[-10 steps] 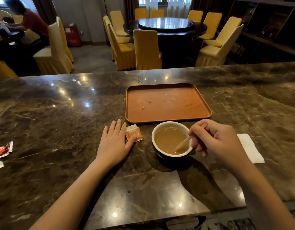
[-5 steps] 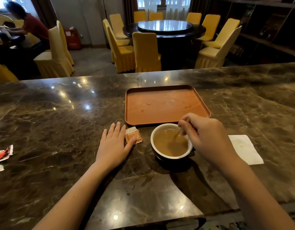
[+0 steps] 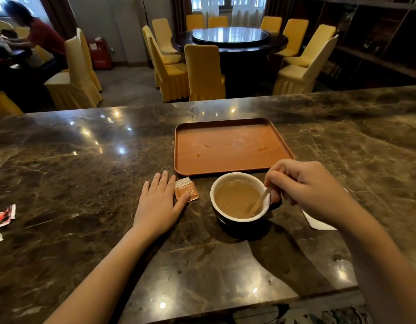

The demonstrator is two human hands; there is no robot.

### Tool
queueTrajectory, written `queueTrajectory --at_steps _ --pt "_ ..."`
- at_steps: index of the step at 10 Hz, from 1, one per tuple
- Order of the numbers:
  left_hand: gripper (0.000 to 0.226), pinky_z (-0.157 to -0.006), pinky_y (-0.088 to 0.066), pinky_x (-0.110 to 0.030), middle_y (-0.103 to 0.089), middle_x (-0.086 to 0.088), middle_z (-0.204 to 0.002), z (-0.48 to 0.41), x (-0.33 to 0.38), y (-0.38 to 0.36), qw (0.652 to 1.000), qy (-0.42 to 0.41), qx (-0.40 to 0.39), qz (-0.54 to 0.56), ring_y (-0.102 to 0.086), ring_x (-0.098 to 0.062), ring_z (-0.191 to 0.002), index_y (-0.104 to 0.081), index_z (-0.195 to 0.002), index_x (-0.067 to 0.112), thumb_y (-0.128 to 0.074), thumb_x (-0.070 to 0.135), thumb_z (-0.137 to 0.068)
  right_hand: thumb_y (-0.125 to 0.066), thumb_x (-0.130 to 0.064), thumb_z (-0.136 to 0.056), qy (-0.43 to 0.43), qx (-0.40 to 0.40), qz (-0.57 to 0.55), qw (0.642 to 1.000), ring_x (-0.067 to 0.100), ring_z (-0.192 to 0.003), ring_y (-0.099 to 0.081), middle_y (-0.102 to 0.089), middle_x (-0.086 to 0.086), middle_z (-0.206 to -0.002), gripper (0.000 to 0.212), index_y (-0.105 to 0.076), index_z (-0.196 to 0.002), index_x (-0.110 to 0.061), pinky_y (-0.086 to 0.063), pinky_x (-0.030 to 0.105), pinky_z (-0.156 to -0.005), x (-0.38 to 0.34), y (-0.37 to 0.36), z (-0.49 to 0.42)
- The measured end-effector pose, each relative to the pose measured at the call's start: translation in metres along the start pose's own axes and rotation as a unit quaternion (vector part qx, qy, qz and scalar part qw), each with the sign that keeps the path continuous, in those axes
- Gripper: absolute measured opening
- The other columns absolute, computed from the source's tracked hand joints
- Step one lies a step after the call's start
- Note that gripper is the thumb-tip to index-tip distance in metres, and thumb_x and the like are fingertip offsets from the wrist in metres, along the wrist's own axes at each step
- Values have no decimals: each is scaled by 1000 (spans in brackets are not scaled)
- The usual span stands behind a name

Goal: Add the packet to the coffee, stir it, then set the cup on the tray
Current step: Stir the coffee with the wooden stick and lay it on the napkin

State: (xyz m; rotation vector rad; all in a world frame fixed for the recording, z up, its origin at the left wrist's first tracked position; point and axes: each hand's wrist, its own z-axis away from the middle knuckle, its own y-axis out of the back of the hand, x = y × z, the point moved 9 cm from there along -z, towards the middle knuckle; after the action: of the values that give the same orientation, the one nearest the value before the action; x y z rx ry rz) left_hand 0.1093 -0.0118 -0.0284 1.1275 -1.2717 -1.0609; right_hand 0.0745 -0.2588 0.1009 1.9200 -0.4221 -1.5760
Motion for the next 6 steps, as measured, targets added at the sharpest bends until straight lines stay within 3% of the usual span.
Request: queueTrajectory --at_steps 1,2,4,6 --pt "71 -117 -1 -40 -7 -4 -157 0 0 0 1000 1 0 -2 -1 -19 -145 -11 -145 19 -19 60 -87 -49 -20 -91 15 47 95 994 9 -55 -62 -67 3 -62 22 -63 -75 -15 -52 31 -56 -6 9 -5" --pt "72 -117 0 -40 -7 -4 -157 0 0 0 1000 1 -1 -1 -1 -19 -145 -11 -145 19 -18 61 -87 -47 -23 -92 55 91 156 982 21 -63 -62 -67 7 -69 22 -62 -82 -10 -53 43 -63 -17 5 -7" --pt "71 -117 -1 -41 -8 -4 -157 0 -1 0 1000 -4 4 3 -2 -19 -145 -12 -145 19 -20 60 -87 -49 -23 -91 111 91 135 980 13 -68 -62 -67 0 -76 18 -64 -91 -13 -54 30 -61 -25 -18 1" --pt "71 -117 -1 -40 -8 -4 -157 0 -1 0 1000 -6 4 6 -2 -19 -145 -12 -145 19 -19 61 -87 -51 -18 -90 74 36 22 996 9 -64 -62 -66 -8 -65 15 -66 -87 -16 -48 14 -55 -8 -25 10"
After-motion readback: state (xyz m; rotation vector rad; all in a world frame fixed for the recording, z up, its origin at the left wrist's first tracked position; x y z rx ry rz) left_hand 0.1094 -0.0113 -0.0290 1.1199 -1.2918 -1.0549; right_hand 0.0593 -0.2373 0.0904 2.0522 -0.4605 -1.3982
